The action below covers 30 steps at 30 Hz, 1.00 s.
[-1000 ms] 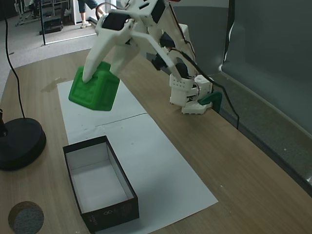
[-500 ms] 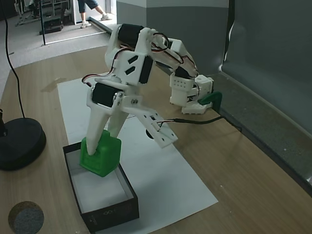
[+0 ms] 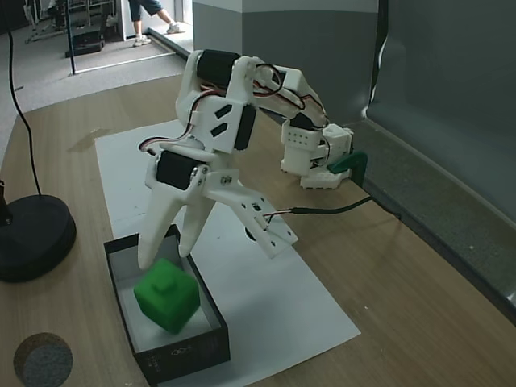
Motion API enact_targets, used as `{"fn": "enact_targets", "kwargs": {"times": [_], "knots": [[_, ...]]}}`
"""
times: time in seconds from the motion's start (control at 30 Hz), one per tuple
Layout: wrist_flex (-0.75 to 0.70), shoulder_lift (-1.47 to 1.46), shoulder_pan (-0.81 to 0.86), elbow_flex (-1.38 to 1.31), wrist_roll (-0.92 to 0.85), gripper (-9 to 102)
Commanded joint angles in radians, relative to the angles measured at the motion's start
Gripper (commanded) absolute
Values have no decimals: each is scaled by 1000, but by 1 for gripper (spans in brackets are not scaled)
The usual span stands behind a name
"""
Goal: Grab a green square and put it in the box.
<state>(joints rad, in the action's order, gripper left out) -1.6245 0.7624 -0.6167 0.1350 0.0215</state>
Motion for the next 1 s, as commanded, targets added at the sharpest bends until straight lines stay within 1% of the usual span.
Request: {"fn": "enact_targets", "kwargs": {"times": [0.0,0.1,0.17,0.27,0.3,0.33,0.5,0.6,0.7,0.87,0.97], "knots": [[6,54,9,-18,5,28],[-2,72,9,-20,8,27],[-38,114,9,-20,8,24],[-101,239,11,-21,3,11],[-107,316,21,-14,2,4],[-107,380,41,-6,0,0],[-109,710,147,-3,0,0],[-110,925,235,64,0,0],[-109,1161,319,247,0,0],[-100,1565,411,709,0,0],[-63,1798,449,973,0,0]]}}
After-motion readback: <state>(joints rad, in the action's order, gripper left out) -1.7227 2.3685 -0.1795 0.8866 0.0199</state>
